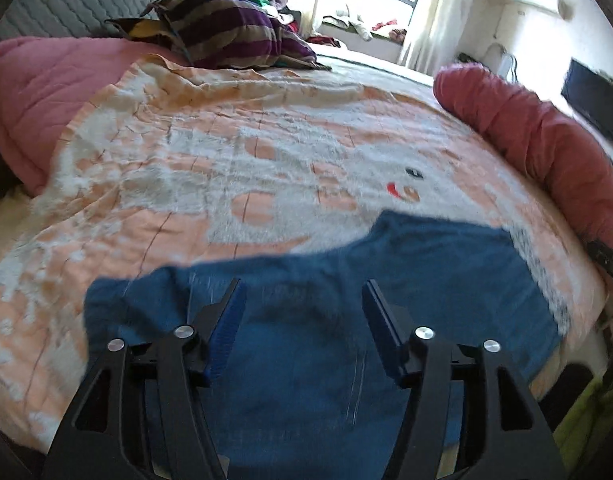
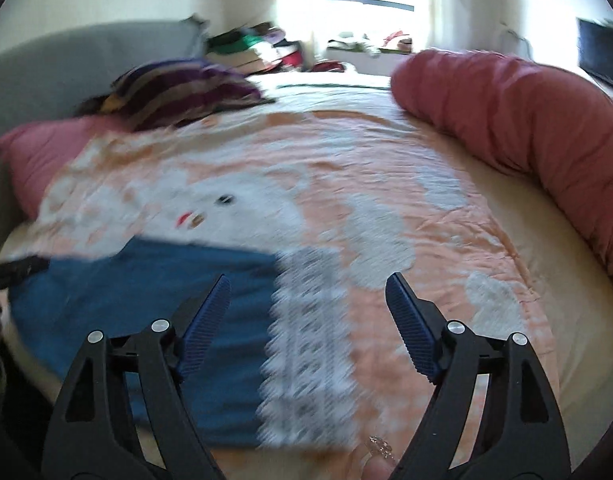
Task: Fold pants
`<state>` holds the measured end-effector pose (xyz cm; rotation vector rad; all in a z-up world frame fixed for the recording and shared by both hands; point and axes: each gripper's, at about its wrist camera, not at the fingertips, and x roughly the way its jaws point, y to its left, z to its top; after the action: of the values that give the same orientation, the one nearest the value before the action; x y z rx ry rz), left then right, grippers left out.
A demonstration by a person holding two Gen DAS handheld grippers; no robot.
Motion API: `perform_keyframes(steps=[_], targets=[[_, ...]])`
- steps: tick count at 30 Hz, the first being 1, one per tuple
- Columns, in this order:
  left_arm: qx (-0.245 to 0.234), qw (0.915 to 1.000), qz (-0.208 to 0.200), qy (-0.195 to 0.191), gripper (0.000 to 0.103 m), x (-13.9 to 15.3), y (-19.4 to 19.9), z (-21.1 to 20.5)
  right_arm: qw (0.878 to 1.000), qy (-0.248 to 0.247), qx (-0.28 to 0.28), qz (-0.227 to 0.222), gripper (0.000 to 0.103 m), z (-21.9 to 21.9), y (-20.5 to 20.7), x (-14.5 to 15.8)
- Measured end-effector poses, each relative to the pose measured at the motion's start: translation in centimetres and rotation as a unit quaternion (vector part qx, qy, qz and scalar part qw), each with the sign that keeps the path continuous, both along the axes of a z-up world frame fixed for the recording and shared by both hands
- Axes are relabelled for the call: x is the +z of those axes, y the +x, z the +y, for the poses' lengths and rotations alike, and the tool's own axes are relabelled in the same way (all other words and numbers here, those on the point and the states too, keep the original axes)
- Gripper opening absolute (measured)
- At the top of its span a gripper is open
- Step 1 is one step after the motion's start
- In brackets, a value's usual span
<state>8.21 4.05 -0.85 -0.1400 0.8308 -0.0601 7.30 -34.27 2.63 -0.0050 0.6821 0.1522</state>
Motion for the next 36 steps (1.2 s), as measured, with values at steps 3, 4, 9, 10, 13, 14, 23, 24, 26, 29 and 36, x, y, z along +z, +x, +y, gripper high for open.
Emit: perform_keyframes(steps=[3, 4, 9, 10, 13, 14, 23, 24, 26, 29, 36], targets=[[-0.017, 0.9996, 0.005, 0.024, 0.082, -0.3, -1.1, -1.0, 1.0, 0.0, 0.024, 0.017, 0.073, 2.2, -1.1, -0.4], [-0.019, 0.9988, 0.011, 0.045, 0.082, -0.7, -1.2, -1.7, 0.999, 0.001, 0.033, 0.026, 0.073, 2.9, -1.2, -0.8], [-0.005, 0.9933, 0.054, 0.102, 0.082, -2.9, -0.9, -2.3, 0.994, -0.014, 0.044, 0.104, 0.073, 5.3, -0.6, -4.2], [0.001, 0.9926, 0.064, 0.103, 0.082, -3.4, -0.8, -1.9, 0.992, -0.012, 0.04, 0.123, 0.073, 5.2, -0.4, -5.1], [0.01, 0.9922, 0.077, 0.098, 0.082, -4.4, -0.9, -0.4, 0.987, -0.007, 0.011, 0.161, 0.074, 4.3, -0.2, -6.7], [0.009, 0.9921, 0.077, 0.098, 0.082, -4.5, -1.0, -0.2, 0.985, -0.013, -0.004, 0.172, 0.074, 4.0, -0.1, -7.1], [-0.001, 0.9941, 0.072, 0.081, 0.083, -5.0, -1.2, 0.3, 0.98, -0.03, -0.032, 0.193, 0.074, 2.7, -0.5, -8.8], [0.0, 0.9945, 0.068, 0.079, 0.082, -4.9, -1.3, 0.3, 0.98, -0.032, -0.032, 0.193, 0.075, 3.0, -0.6, -8.9], [0.003, 0.9952, 0.065, 0.073, 0.082, -4.7, -1.5, 0.2, 0.98, -0.027, -0.032, 0.193, 0.075, 2.9, -0.8, -8.8], [0.002, 0.9966, 0.06, 0.056, 0.091, -4.1, -2.0, 0.1, 0.981, -0.018, -0.032, 0.189, 0.077, 2.6, -0.6, -8.8], [0.006, 0.9979, 0.041, 0.049, 0.097, -2.3, -3.3, 0.0, 0.985, -0.01, -0.027, 0.173, 0.083, 2.9, -1.3, -8.0]])
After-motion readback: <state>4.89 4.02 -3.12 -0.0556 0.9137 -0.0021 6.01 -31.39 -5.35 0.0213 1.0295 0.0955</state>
